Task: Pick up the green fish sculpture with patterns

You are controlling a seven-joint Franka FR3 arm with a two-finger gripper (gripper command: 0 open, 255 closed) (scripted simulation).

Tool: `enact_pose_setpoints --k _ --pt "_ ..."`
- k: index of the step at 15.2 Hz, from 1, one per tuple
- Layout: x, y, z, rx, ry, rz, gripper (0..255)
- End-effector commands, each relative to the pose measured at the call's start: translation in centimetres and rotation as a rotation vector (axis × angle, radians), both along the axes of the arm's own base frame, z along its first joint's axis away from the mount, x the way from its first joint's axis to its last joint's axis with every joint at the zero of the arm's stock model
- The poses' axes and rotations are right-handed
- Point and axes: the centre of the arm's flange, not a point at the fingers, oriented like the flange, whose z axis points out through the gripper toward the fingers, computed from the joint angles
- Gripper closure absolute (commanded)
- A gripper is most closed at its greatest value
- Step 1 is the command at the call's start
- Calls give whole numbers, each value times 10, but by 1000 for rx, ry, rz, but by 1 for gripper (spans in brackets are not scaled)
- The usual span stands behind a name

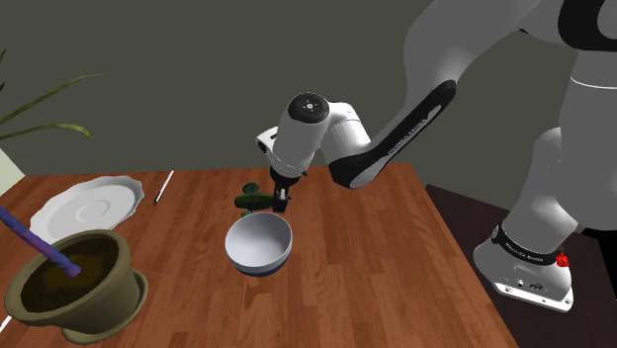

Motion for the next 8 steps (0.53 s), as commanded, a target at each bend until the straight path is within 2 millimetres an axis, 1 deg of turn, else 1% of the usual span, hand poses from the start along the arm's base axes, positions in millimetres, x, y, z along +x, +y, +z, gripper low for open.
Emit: enact_pose_setpoints --k 1,2,3,8 --pt "0 1 -8 0 0 0 0" --pt "0 1 -8 0 0 1 0" --pt "0 2 -8 0 0 1 255" --pt "0 1 -7 0 0 1 255"
